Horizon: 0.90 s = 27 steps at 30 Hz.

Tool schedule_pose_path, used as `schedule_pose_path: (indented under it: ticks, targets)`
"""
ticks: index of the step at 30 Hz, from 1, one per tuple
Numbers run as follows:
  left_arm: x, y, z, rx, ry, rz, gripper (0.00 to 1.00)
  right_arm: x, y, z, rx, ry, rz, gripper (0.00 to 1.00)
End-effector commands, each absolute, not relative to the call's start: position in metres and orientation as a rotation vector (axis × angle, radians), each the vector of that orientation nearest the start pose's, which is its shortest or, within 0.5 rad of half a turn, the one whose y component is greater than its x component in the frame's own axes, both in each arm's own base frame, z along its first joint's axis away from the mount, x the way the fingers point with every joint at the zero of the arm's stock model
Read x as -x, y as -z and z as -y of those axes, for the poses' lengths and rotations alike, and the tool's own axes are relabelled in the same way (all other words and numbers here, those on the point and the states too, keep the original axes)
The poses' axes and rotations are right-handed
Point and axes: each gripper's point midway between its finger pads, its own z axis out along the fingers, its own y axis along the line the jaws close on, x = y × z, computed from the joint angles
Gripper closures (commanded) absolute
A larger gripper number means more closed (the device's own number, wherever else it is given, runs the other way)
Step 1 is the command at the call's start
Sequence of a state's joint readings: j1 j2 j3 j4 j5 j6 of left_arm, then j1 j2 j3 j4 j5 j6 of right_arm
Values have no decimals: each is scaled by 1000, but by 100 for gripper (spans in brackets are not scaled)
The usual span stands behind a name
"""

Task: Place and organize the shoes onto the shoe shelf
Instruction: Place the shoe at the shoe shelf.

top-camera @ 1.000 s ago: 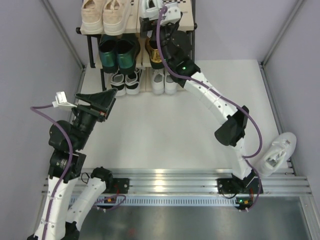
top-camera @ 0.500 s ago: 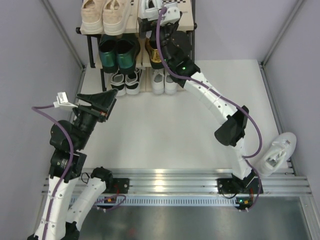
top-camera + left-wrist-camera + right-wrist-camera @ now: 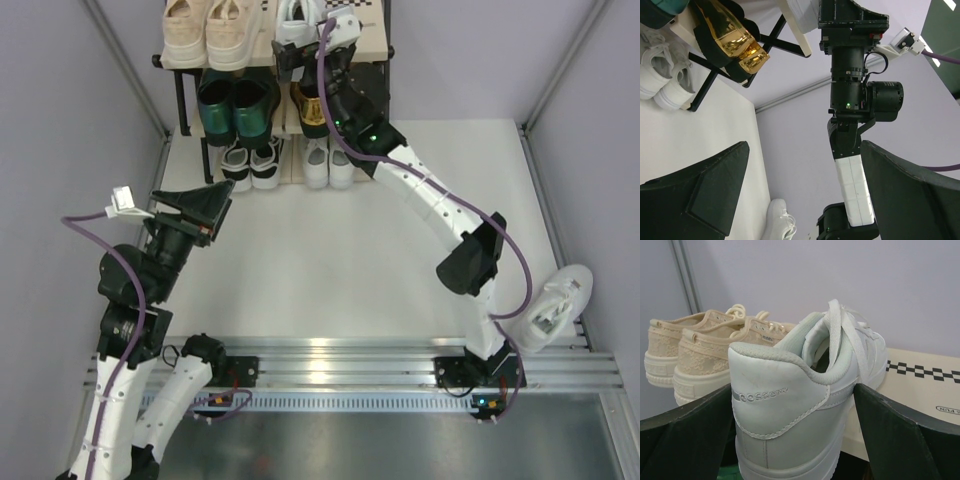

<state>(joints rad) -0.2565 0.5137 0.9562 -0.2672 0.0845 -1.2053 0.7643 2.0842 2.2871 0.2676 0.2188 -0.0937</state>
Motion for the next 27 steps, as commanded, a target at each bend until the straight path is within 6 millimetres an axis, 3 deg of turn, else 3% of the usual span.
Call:
schedule_pose_path:
  ticks: [1,12,17,20,22,26,27]
  targets:
    - [-204,-436,107,621,1263,-1353,2,-434,-597,-364,234,-536,-923,1]
    - [-202,-437,107,615,1267,-1345,2,-412,-610,-364,309,-588,-868,1]
    - [-200,-437,105,617,1263,-1339,2,-397,-626,-354,322,-601,-835,1]
    - [-196,-439,105,589,1249,-1338,2,-374,-636,-352,438,-603,-771,0]
    - [-195,-440,105,561,1217,-1356,2,-345,-645,-352,580,-609,-682,1]
    - [-193,-439,104,496,1138,-1402,2,-326,-625,-342,827,-655,-645,5]
    - [-193,-438,104,487,1121,-1412,2,-324,-620,-340,856,-676,-654,13]
